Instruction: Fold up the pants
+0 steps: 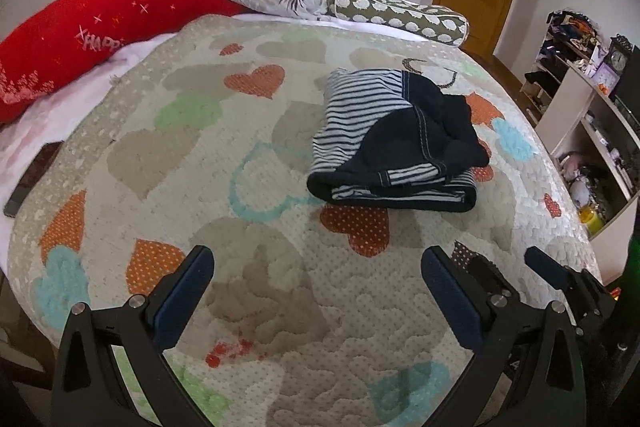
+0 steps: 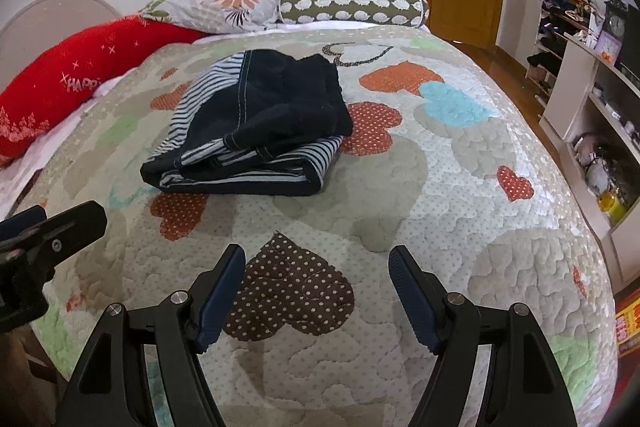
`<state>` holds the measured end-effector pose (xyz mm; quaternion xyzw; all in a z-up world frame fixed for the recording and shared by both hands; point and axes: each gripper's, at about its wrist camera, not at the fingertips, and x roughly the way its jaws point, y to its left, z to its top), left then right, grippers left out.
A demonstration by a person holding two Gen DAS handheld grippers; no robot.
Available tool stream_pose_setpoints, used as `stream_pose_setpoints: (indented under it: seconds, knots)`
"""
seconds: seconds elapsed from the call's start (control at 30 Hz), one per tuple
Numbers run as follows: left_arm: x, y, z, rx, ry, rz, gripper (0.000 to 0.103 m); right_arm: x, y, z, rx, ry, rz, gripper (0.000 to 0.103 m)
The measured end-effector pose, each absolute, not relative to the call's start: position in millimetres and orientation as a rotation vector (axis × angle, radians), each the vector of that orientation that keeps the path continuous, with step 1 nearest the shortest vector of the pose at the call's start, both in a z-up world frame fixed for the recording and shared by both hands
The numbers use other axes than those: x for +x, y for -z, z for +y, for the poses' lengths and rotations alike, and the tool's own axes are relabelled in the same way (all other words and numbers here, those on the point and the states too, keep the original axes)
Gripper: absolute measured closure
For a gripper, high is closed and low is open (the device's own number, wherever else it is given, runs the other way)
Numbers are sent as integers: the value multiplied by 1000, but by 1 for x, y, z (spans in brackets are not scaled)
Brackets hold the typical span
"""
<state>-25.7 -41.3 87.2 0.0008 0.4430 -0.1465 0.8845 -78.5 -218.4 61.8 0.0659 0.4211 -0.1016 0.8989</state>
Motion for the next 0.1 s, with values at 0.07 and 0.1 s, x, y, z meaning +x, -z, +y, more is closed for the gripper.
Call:
stream_pose_setpoints:
  seconds: [0.07,0.1]
  knots:
    - [-26,-86,-42,5,301,922,0,-76,-61,-216,132,200,882,25]
    - [-26,-87,-42,7,302,920,0,-75,-61,-214,125,192,886,25]
